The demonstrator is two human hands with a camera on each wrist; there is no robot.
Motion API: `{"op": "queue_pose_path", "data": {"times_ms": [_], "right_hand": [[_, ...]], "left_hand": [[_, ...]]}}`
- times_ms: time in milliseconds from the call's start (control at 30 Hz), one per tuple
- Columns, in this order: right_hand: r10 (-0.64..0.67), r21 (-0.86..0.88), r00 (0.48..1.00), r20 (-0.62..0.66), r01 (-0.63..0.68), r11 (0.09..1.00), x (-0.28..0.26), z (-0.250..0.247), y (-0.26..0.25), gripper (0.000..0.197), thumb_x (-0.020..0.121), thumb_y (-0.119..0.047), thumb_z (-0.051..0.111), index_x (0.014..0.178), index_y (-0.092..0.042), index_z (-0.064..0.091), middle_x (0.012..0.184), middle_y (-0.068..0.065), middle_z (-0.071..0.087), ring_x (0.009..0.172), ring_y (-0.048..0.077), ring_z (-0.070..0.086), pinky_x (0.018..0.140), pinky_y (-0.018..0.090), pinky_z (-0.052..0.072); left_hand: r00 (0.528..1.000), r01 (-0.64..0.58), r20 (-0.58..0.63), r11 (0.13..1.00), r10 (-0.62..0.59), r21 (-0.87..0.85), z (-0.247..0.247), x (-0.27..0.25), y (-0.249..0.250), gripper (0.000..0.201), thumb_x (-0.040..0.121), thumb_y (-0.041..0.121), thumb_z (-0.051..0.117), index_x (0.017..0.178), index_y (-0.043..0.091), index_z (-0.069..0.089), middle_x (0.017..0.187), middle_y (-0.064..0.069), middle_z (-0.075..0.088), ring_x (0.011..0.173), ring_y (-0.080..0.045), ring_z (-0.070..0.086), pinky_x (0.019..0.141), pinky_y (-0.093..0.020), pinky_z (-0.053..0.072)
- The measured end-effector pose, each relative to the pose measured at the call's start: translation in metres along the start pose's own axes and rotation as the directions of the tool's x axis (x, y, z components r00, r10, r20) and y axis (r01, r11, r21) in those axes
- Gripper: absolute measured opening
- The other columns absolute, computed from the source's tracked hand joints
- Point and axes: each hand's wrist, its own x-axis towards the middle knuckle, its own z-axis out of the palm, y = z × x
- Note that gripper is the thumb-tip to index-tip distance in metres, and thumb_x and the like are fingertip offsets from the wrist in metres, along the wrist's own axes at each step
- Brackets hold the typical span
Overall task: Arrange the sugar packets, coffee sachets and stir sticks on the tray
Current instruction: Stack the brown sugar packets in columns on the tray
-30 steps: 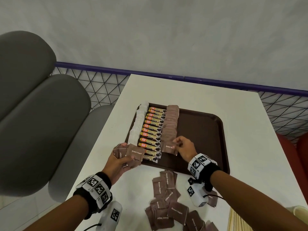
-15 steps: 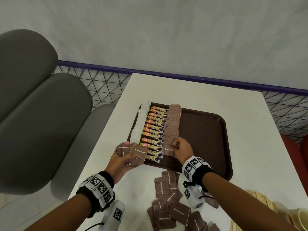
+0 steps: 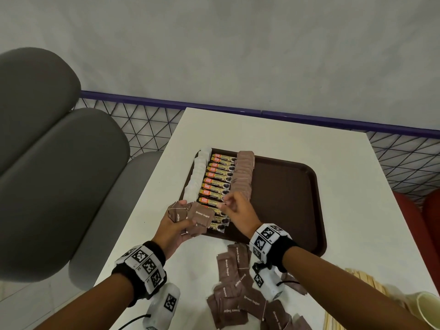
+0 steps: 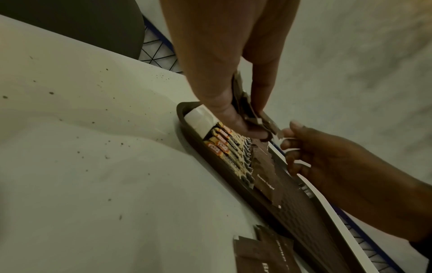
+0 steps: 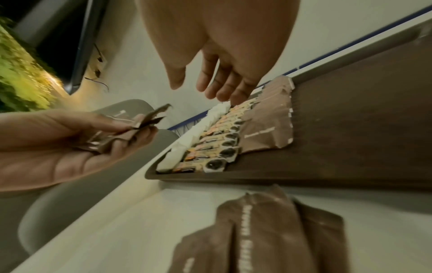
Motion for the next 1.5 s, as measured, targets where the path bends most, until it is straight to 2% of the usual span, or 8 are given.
{"op": "queue_pose_path", "data": {"times_ms": [367, 567, 700, 867, 1000, 1167, 1267, 1500], "right_hand": [[0.109, 0.298, 0.982, 0.154, -0.151, 0.942, 0.004, 0.019, -0.007, 0.024, 0.082, 0.001, 0.064, 0.078, -0.016, 0.047, 0.073, -0.004, 0.050, 0.066, 0.005, 0.048, 0.057, 0.010, 0.043], [0.147, 0.306, 0.984, 0.096, -0.170, 0.937, 0.005, 0.002, 0.001, 0.025, 0.082, -0.001, 0.064, 0.076, -0.022, 0.051, 0.076, -0.004, 0.054, 0.074, 0.012, 0.055, 0.069, 0.024, 0.049], [0.207, 0.220, 0.976, -0.070, -0.187, 0.957, 0.005, -0.021, 0.017, 0.024, 0.083, -0.003, 0.062, 0.076, -0.023, 0.052, 0.081, -0.001, 0.058, 0.082, 0.019, 0.057, 0.079, 0.036, 0.051], [0.205, 0.016, 0.975, -0.086, -0.204, 0.979, -0.003, -0.043, 0.035, 0.025, 0.079, -0.001, 0.067, 0.070, -0.020, 0.053, 0.068, -0.001, 0.057, 0.057, -0.001, 0.053, 0.061, 0.012, 0.045], [0.265, -0.172, 0.964, 0.009, -0.260, 0.950, -0.009, -0.045, 0.047, 0.025, 0.077, -0.004, 0.069, 0.069, -0.022, 0.053, 0.069, 0.000, 0.056, 0.065, 0.011, 0.051, 0.057, 0.011, 0.042], [0.287, -0.304, 0.957, -0.028, -0.282, 0.910, -0.011, -0.036, 0.049, 0.024, 0.079, -0.002, 0.066, 0.073, -0.019, 0.050, 0.066, -0.011, 0.050, 0.071, 0.013, 0.051, 0.050, 0.005, 0.035], [0.301, -0.320, 0.951, -0.069, -0.307, 0.896, -0.008, -0.030, 0.048, 0.024, 0.078, -0.004, 0.067, 0.071, -0.019, 0.050, 0.076, -0.001, 0.055, 0.074, 0.015, 0.052, 0.057, 0.011, 0.039], [0.274, -0.370, 0.956, -0.103, -0.293, 0.882, -0.001, -0.025, 0.046, 0.023, 0.075, -0.007, 0.070, 0.077, -0.015, 0.049, 0.091, 0.001, 0.046, 0.079, 0.015, 0.048, 0.072, 0.019, 0.036]], "left_hand": [[1.000, 0.023, 0.003, 1.000, -0.023, 0.001, 0.008, -0.005, 0.002, 0.065, 0.059, -0.001, 0.064, 0.118, 0.022, 0.045, 0.117, -0.016, 0.059, 0.098, -0.034, 0.062, 0.073, -0.042, 0.056], [1.000, 0.002, 0.006, 1.000, -0.002, 0.003, 0.006, -0.006, 0.002, 0.054, 0.077, -0.014, 0.061, 0.118, 0.018, 0.044, 0.113, -0.013, 0.060, 0.094, -0.031, 0.062, 0.065, -0.038, 0.058], [1.000, -0.010, 0.004, 1.000, 0.010, -0.021, 0.001, -0.007, 0.005, 0.040, 0.082, -0.013, 0.058, 0.102, 0.021, 0.049, 0.102, -0.008, 0.065, 0.087, -0.030, 0.067, 0.070, -0.039, 0.058], [1.000, 0.020, -0.005, 0.996, -0.020, -0.091, -0.005, -0.008, 0.005, 0.036, 0.081, -0.011, 0.057, 0.100, 0.019, 0.050, 0.104, -0.012, 0.064, 0.089, -0.034, 0.065, 0.068, -0.040, 0.059], [0.999, 0.034, -0.008, 0.995, -0.035, -0.094, -0.009, -0.006, 0.003, 0.042, 0.083, -0.017, 0.045, 0.108, 0.017, 0.049, 0.111, -0.014, 0.062, 0.095, -0.036, 0.062, 0.066, -0.040, 0.059], [1.000, 0.027, 0.016, 0.996, -0.025, -0.081, -0.009, -0.005, 0.004, 0.047, 0.069, -0.015, 0.058, 0.102, 0.019, 0.051, 0.110, -0.014, 0.061, 0.097, -0.037, 0.061, 0.068, -0.041, 0.059], [0.999, 0.029, 0.020, 0.996, -0.027, -0.079, -0.009, -0.004, 0.004, 0.045, 0.078, -0.021, 0.051, 0.101, 0.018, 0.050, 0.108, -0.013, 0.062, 0.095, -0.036, 0.062, 0.069, -0.042, 0.058], [0.999, 0.037, 0.026, 0.996, -0.035, -0.076, -0.010, -0.002, 0.001, 0.052, 0.060, -0.007, 0.062, 0.102, 0.020, 0.049, 0.112, -0.015, 0.061, 0.096, -0.037, 0.062, 0.069, -0.041, 0.059]]}}
